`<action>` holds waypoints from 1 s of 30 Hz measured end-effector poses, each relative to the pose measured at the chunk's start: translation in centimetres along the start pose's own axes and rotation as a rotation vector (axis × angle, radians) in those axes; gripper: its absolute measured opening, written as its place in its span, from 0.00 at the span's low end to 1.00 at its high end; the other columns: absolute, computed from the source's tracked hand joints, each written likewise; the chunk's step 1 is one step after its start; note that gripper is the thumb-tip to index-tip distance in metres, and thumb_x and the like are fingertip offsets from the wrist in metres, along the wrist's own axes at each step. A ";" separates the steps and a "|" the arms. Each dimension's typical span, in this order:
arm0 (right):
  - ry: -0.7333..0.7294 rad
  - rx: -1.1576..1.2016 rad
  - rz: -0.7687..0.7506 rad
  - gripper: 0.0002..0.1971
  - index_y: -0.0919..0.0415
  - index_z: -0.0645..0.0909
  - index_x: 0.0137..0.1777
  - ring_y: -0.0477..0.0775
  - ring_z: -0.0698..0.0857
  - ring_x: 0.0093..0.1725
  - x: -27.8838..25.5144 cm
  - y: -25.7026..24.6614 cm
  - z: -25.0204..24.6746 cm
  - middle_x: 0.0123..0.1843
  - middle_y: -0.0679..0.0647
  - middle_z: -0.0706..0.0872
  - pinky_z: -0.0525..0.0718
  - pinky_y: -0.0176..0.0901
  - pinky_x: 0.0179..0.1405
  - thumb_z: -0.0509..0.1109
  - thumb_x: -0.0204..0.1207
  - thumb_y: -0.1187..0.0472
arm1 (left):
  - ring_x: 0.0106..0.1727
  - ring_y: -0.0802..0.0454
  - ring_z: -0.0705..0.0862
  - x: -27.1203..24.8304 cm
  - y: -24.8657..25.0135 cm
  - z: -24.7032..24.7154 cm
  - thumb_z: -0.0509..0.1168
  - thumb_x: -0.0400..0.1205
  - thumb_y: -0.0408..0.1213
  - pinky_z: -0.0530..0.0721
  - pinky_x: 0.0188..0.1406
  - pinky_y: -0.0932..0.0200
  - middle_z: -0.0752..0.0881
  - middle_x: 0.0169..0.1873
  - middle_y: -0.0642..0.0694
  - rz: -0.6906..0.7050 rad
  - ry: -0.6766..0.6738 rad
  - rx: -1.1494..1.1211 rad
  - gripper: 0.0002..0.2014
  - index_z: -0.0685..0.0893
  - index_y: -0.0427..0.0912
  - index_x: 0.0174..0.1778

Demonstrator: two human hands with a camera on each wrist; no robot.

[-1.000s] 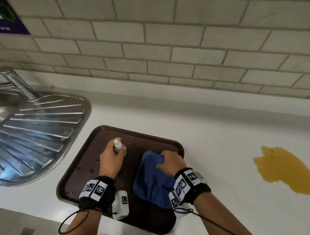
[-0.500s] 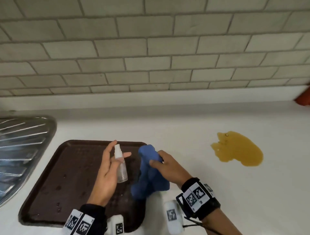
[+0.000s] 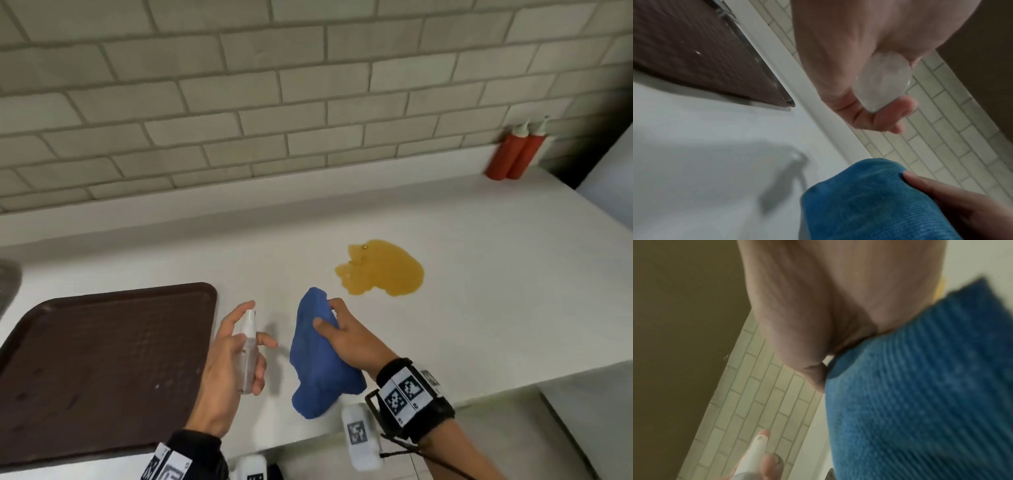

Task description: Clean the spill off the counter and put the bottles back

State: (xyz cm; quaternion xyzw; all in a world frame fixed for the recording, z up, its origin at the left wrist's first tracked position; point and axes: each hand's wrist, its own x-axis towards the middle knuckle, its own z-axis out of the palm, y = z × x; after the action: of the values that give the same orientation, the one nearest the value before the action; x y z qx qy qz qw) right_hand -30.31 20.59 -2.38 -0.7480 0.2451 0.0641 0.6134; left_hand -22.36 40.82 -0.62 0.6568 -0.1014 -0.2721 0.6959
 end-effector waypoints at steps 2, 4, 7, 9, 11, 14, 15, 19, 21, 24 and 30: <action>-0.006 0.014 0.013 0.25 0.42 0.62 0.72 0.57 0.83 0.64 -0.7 1.1 -1.2 0.69 0.56 0.80 0.79 0.61 0.68 0.59 0.77 0.38 | 0.23 0.45 0.72 -0.7 -0.5 1.7 0.47 0.88 0.31 0.71 0.22 0.58 0.89 0.42 0.33 -0.027 -0.023 0.028 0.26 0.80 0.61 0.71; -0.013 0.010 0.014 0.21 0.41 0.63 0.72 0.57 0.84 0.62 -1.1 1.7 -1.9 0.66 0.56 0.82 0.80 0.60 0.67 0.58 0.81 0.42 | 0.23 0.45 0.73 -0.9 -0.6 2.9 0.47 0.87 0.30 0.72 0.22 0.58 0.90 0.43 0.33 -0.029 -0.041 0.061 0.26 0.79 0.61 0.71; -0.027 -0.010 -0.001 0.17 0.43 0.66 0.70 0.56 0.84 0.59 -0.8 1.6 -2.7 0.62 0.56 0.83 0.81 0.56 0.63 0.58 0.83 0.46 | 0.22 0.45 0.73 -0.5 -0.7 4.1 0.48 0.88 0.30 0.73 0.22 0.57 0.91 0.45 0.33 -0.019 -0.060 0.126 0.25 0.78 0.61 0.72; -0.023 -0.036 -0.011 0.15 0.46 0.66 0.70 0.56 0.83 0.57 -0.3 1.5 -3.2 0.59 0.55 0.83 0.80 0.50 0.56 0.57 0.84 0.49 | 0.25 0.43 0.73 0.1 -0.7 4.7 0.49 0.91 0.33 0.73 0.24 0.55 0.91 0.46 0.35 -0.002 -0.067 0.172 0.23 0.77 0.64 0.72; 0.002 -0.088 -0.011 0.15 0.47 0.66 0.70 0.56 0.83 0.55 0.2 1.5 -3.8 0.55 0.56 0.83 0.78 0.48 0.52 0.57 0.85 0.51 | 0.29 0.40 0.73 0.7 -0.4 5.3 0.51 0.92 0.36 0.74 0.26 0.52 0.91 0.47 0.40 0.032 -0.073 0.228 0.21 0.75 0.68 0.72; 0.066 -0.185 0.006 0.17 0.51 0.65 0.72 0.52 0.82 0.42 1.0 2.4 -5.1 0.41 0.52 0.81 0.76 0.45 0.45 0.57 0.85 0.52 | 0.32 0.42 0.76 2.1 -0.7 6.2 0.55 0.92 0.40 0.79 0.30 0.50 0.89 0.48 0.45 0.078 -0.082 0.326 0.21 0.72 0.74 0.72; 0.089 -0.221 0.015 0.17 0.52 0.65 0.72 0.50 0.79 0.36 1.2 2.8 -5.6 0.35 0.50 0.78 0.75 0.45 0.41 0.58 0.85 0.52 | 0.32 0.44 0.77 2.6 -0.9 6.5 0.56 0.91 0.41 0.81 0.31 0.51 0.88 0.48 0.47 0.087 -0.086 0.349 0.21 0.71 0.75 0.72; 0.184 -0.380 0.101 0.18 0.47 0.65 0.70 0.59 0.83 0.44 1.7 4.5 -8.6 0.43 0.53 0.83 0.81 0.54 0.49 0.58 0.83 0.49 | 0.30 0.50 0.79 5.1 -1.8 7.9 0.55 0.91 0.45 0.83 0.31 0.51 0.88 0.45 0.52 0.136 -0.090 0.470 0.20 0.70 0.78 0.72; 0.257 -0.457 0.143 0.17 0.44 0.66 0.69 0.64 0.85 0.50 1.6 5.4 -9.9 0.51 0.57 0.86 0.82 0.55 0.50 0.58 0.81 0.49 | 0.28 0.51 0.77 6.2 -2.2 8.4 0.56 0.90 0.47 0.80 0.32 0.50 0.88 0.41 0.53 0.166 -0.070 0.527 0.18 0.71 0.77 0.70; 0.355 -0.554 0.188 0.17 0.45 0.67 0.69 0.64 0.85 0.52 0.7 6.5 -11.4 0.53 0.58 0.87 0.79 0.51 0.45 0.60 0.81 0.49 | 0.27 0.59 0.78 7.3 -2.4 9.5 0.56 0.89 0.50 0.79 0.36 0.55 0.89 0.38 0.51 0.208 -0.053 0.609 0.14 0.71 0.76 0.67; 0.558 -0.598 0.243 0.16 0.48 0.71 0.65 0.61 0.83 0.54 -0.9 8.8 -14.6 0.52 0.55 0.87 0.81 0.50 0.46 0.63 0.79 0.51 | 0.32 0.44 0.82 8.6 -2.5 12.1 0.55 0.89 0.49 0.83 0.38 0.50 0.82 0.28 0.40 0.282 -0.061 0.748 0.14 0.71 0.71 0.69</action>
State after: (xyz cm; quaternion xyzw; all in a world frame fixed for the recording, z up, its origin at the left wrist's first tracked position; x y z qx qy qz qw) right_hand -37.98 5.83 -6.38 -0.8473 0.4589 -0.0007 0.2675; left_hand -21.87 26.06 -3.54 0.8362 -0.3032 -0.1375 0.4359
